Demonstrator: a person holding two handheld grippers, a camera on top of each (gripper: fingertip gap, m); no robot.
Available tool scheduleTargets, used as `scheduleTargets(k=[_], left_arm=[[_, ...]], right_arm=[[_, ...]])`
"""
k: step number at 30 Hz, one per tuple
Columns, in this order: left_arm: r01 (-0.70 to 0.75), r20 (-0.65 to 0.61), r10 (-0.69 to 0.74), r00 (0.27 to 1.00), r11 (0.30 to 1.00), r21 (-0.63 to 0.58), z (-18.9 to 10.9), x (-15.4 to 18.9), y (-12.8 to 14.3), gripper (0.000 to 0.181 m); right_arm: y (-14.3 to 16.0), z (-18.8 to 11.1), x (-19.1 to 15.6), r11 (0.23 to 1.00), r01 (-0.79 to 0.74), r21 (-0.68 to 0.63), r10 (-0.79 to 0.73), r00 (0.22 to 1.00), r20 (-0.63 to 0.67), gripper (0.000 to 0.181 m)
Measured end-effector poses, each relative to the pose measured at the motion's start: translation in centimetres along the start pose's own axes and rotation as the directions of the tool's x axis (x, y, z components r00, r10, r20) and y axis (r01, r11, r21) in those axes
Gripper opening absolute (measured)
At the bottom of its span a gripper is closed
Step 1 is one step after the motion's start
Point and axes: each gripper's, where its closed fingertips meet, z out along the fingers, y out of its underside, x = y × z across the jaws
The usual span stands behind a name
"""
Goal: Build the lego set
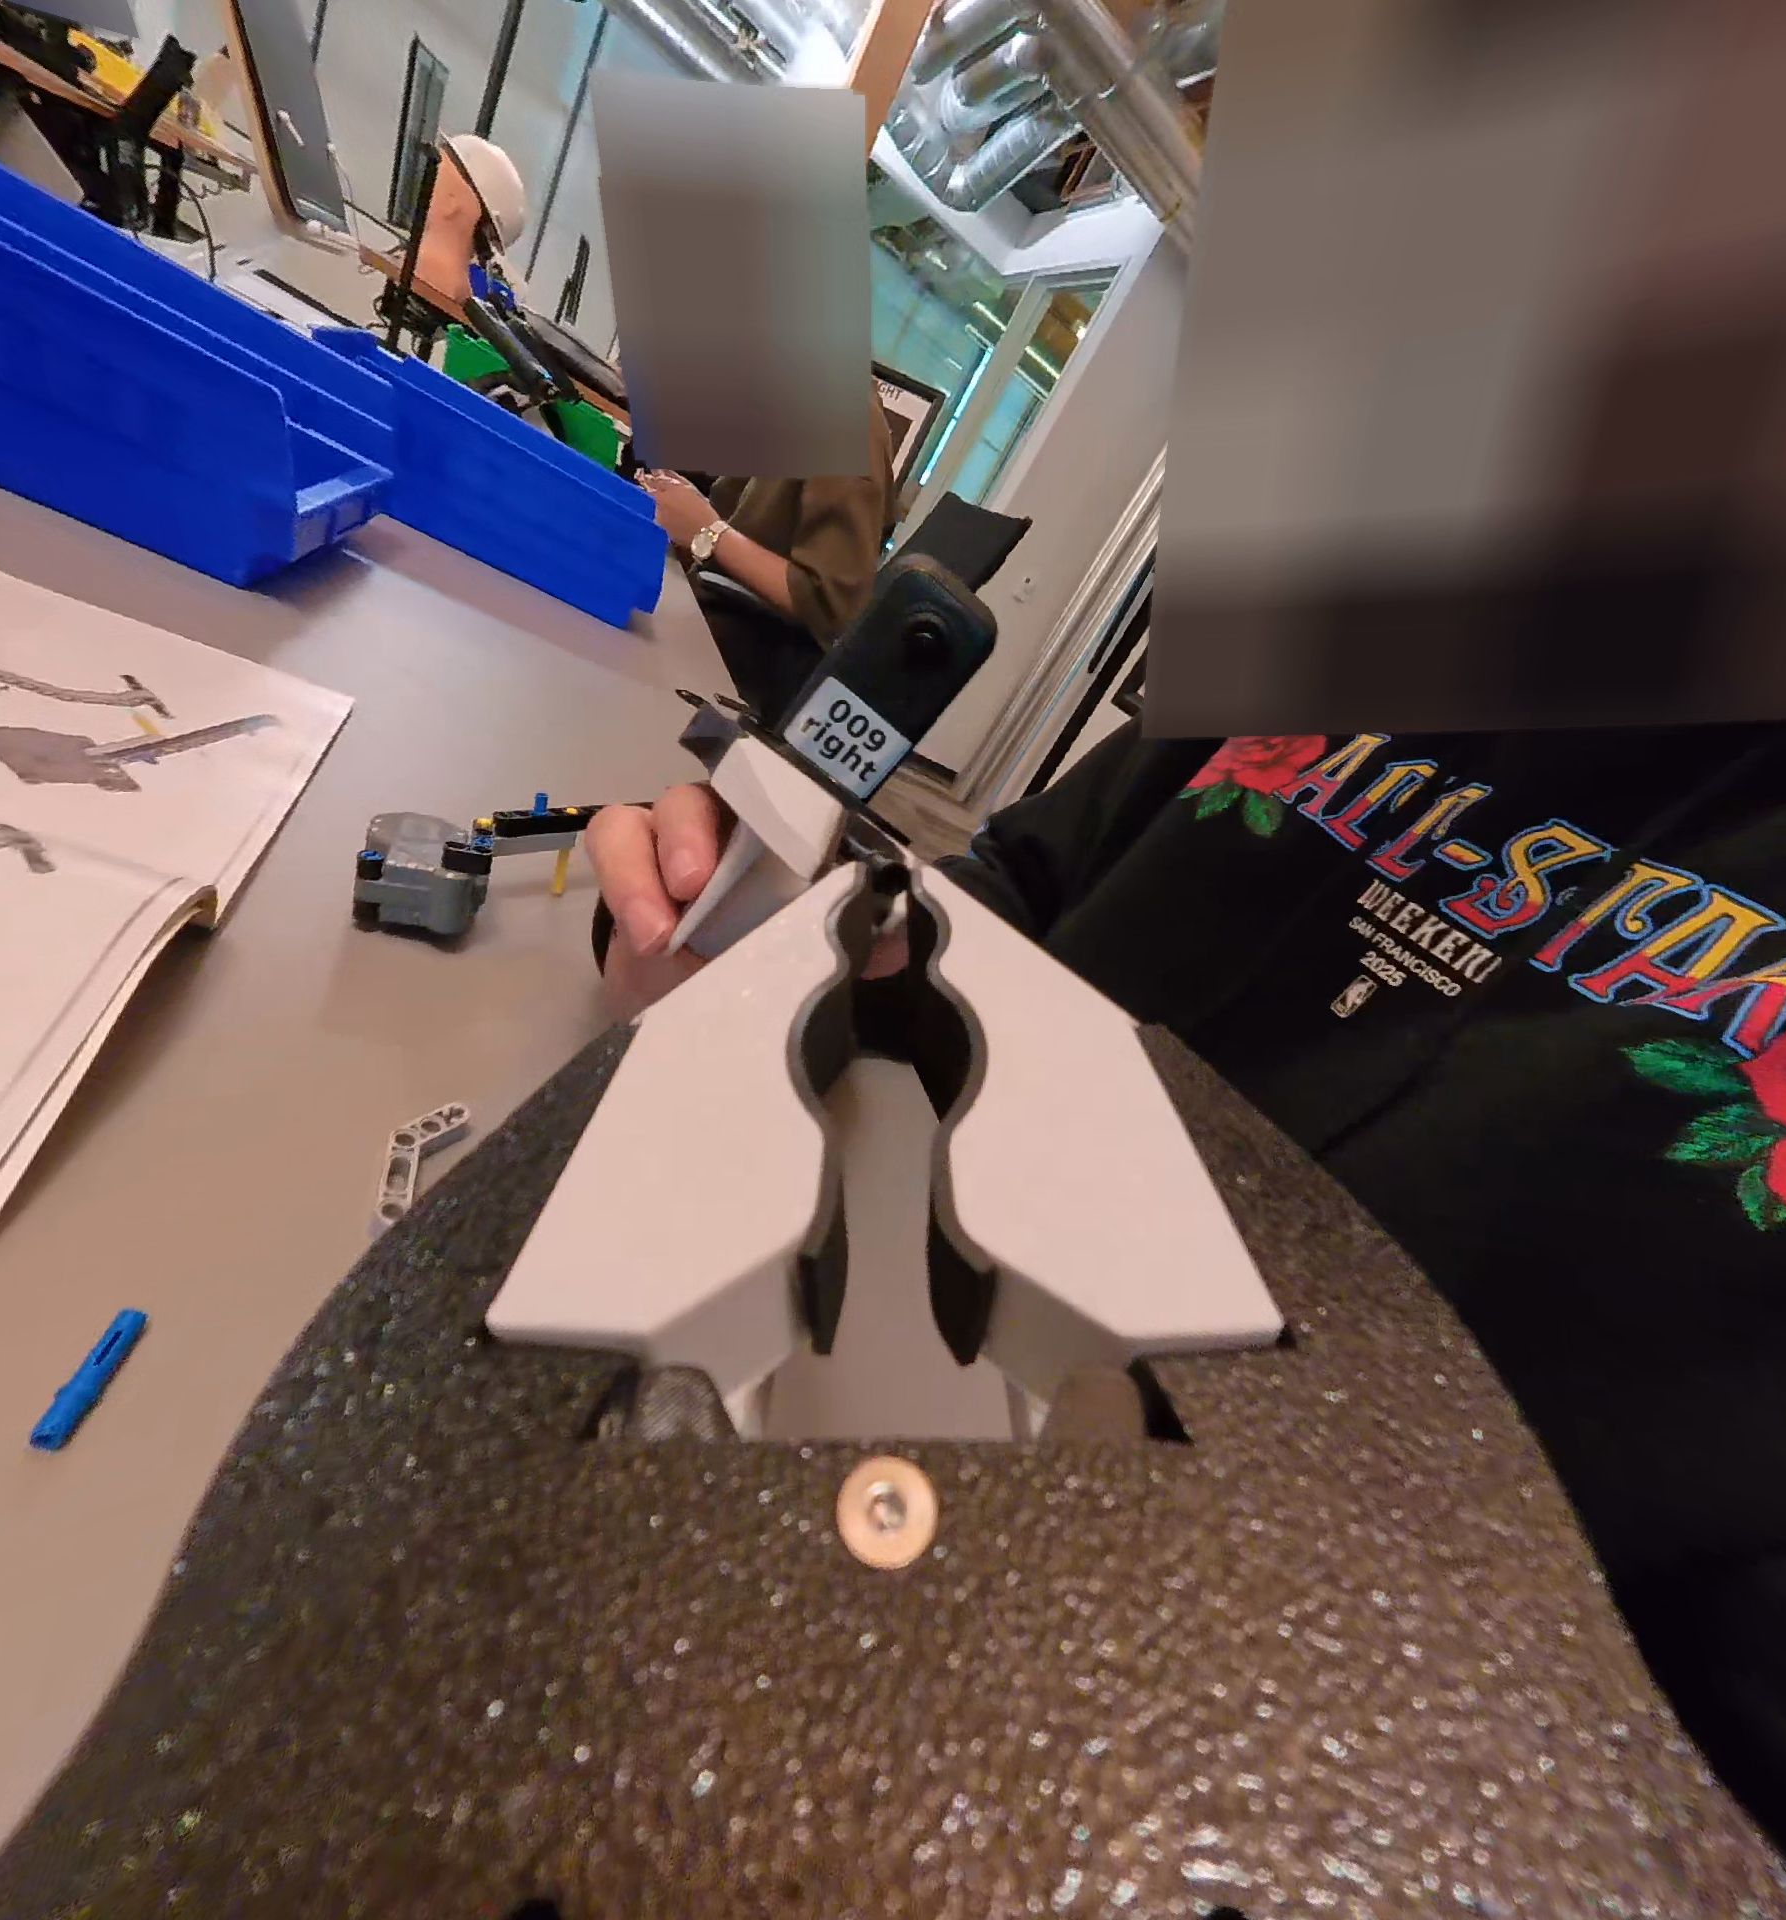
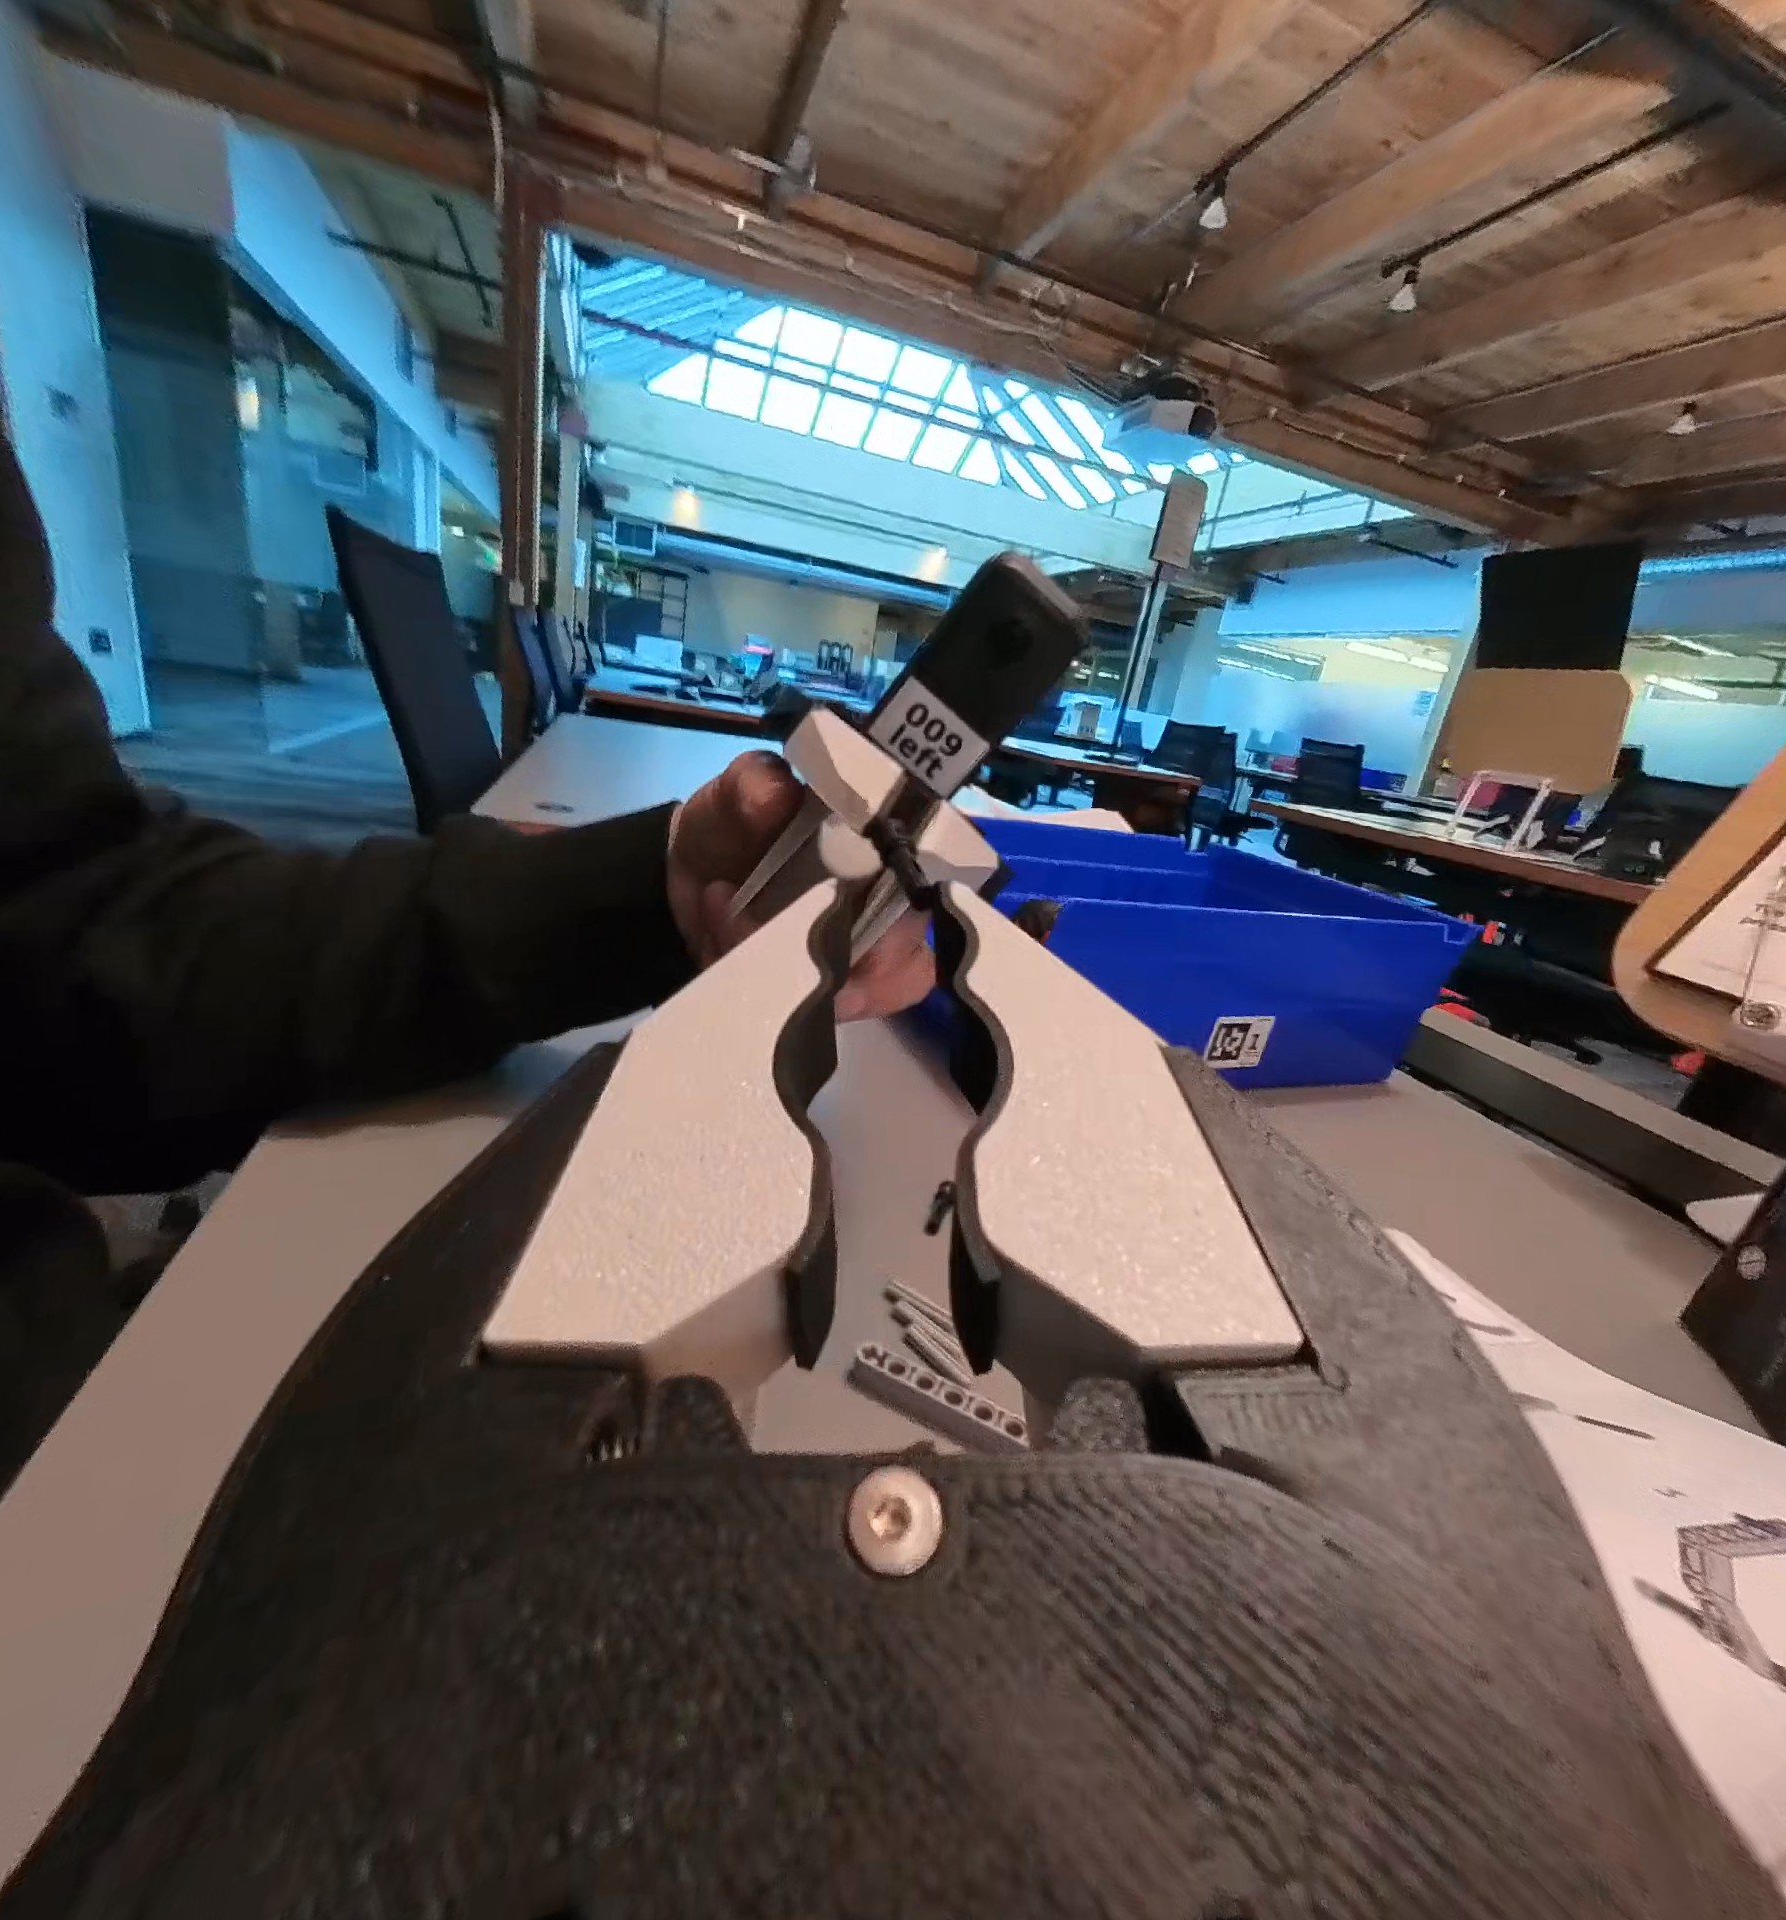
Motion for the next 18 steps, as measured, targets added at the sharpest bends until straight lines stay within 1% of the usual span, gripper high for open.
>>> scheduleTargets(k=[4,13,16,17,18], left_arm=[[-0.007,-0.006,0.007,1.0,1.0,0.0,0.3,0.1,0.0,0.003],[0.017,-0.015,-0.017,1.0,1.0,0.004,0.7,-0.1,0.1,0.003],[-0.005,0.054,0.005,0.999,1.0,0.007,0.5,-1.0,0.0,0.004],[-0.026,0.101,0.025,0.995,1.0,0.008,0.3,-1.5,-0.1,0.006],[-0.05,0.163,0.049,0.985,0.999,0.0,0.2,-2.3,-0.2,0.011]], right_arm=[[-0.8,-0.3,0.2,0.995,-0.079,0.062,0.078,0.997,0.017,0.008],[-0.7,-0.2,0.1,0.996,-0.077,0.047,0.076,0.997,0.015,0.007],[-0.2,-0.2,0.8,0.997,-0.071,0.005,0.071,0.997,-0.023,0.006],[0.0,-0.2,1.2,0.998,-0.069,-0.008,0.068,0.997,-0.047,0.004],[0.1,-0.2,1.7,0.998,-0.054,-0.016,0.053,0.995,-0.084,0.004]])
